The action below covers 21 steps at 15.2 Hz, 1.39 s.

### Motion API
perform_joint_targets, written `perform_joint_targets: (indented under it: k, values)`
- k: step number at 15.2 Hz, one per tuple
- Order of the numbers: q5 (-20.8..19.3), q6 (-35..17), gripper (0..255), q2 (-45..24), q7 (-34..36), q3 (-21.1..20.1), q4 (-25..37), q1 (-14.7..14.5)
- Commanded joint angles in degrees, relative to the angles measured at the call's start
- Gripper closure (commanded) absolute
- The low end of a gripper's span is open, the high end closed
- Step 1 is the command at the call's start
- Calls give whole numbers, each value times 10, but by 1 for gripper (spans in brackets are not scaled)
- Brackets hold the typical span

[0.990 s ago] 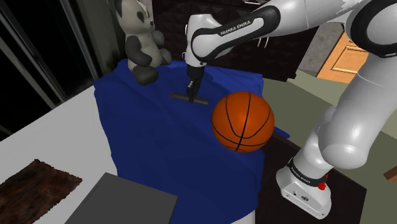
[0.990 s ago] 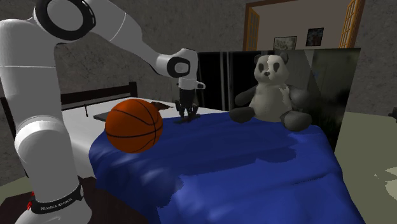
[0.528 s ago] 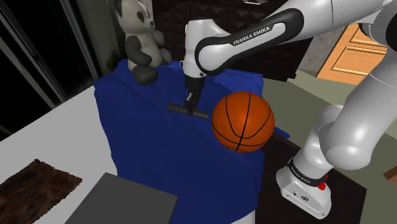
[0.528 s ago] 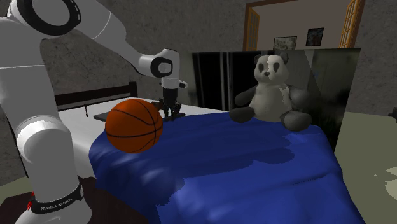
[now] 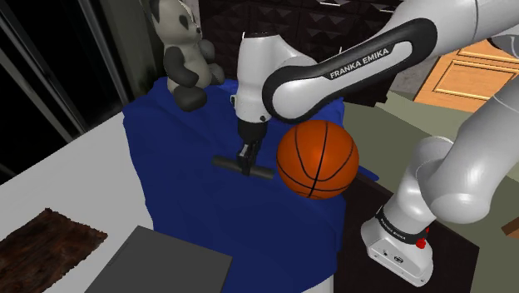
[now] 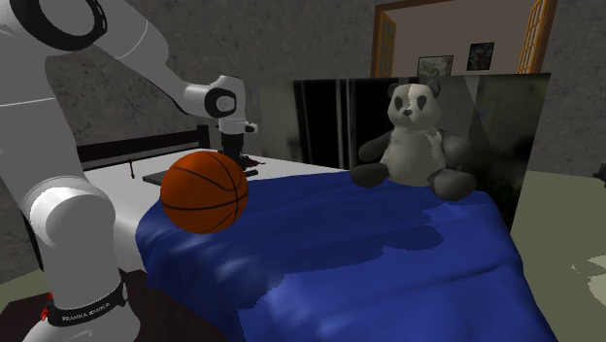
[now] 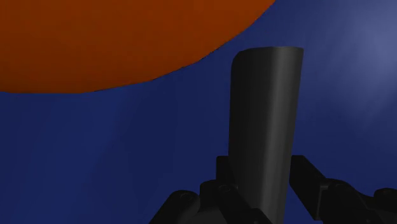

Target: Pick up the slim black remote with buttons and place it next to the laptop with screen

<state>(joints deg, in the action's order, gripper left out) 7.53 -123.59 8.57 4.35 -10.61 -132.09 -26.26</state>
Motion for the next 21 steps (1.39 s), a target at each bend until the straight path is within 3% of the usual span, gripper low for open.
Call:
perform_joint_targets:
  k: [1,10,21]
  values:
    - [5,-4,255,8,29,-17,-9,-14]
    - [19,-17,255,8,162,-99,-8,-75]
    - [8,-107,255,-43,167,-106,-48,-75]
